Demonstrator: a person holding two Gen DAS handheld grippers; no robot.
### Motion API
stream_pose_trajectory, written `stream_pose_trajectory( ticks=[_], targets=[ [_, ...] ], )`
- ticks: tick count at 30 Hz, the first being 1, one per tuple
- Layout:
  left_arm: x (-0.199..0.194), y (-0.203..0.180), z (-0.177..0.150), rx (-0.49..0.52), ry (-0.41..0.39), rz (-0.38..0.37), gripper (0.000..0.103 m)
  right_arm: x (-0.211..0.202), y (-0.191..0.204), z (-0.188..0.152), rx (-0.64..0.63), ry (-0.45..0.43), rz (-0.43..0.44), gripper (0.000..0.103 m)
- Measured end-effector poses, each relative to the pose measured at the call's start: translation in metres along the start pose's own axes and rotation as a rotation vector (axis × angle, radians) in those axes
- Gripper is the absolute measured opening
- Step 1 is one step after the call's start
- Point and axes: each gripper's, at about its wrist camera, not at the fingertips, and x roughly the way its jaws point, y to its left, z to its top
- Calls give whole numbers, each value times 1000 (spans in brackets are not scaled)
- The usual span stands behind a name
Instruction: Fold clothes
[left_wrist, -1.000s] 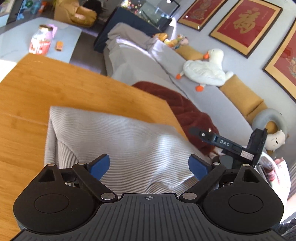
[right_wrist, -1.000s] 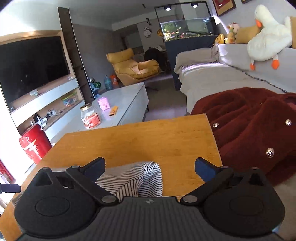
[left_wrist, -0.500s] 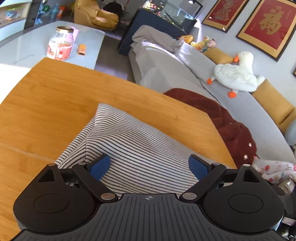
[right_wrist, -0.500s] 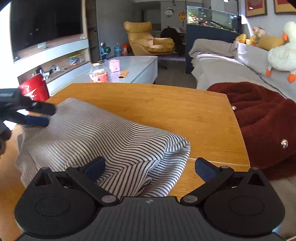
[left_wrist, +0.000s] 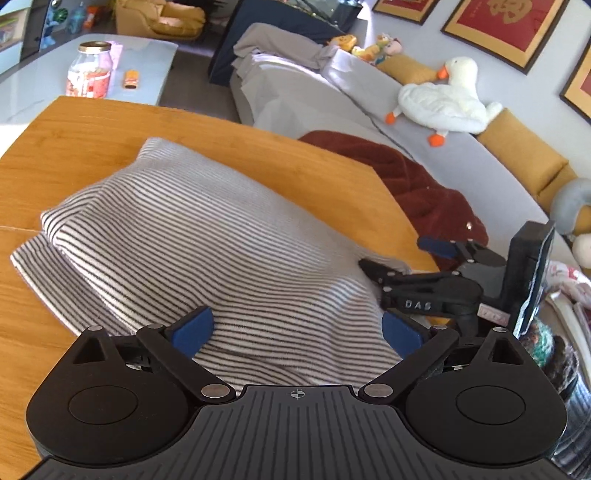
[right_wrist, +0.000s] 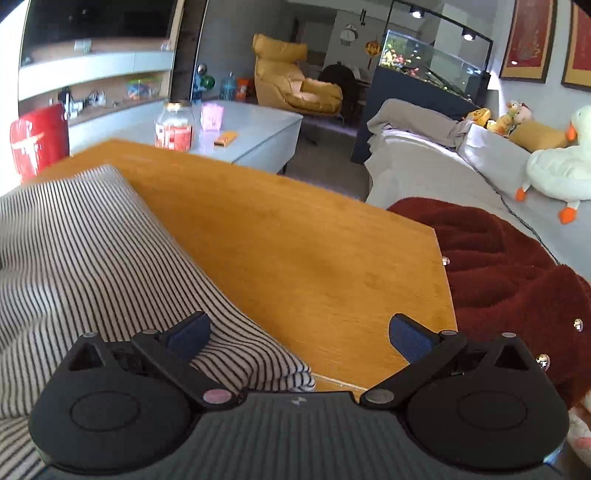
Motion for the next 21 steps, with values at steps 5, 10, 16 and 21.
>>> stream_pose_trajectory(
  ticks=[5, 10, 16, 21],
  targets=[
    [17, 6, 6, 50, 14, 18, 102, -8, -4, -14, 63, 12, 2, 103],
    [40, 19, 34, 61, -5, 38, 102, -29, -4, -31, 117, 27, 46, 103],
    [45, 18, 47, 94, 0, 99, 102, -47, 18, -38, 95, 33, 143, 103],
    [26, 9, 25, 170, 9, 137, 103, -41, 2, -41, 272, 52, 192, 103]
  ],
)
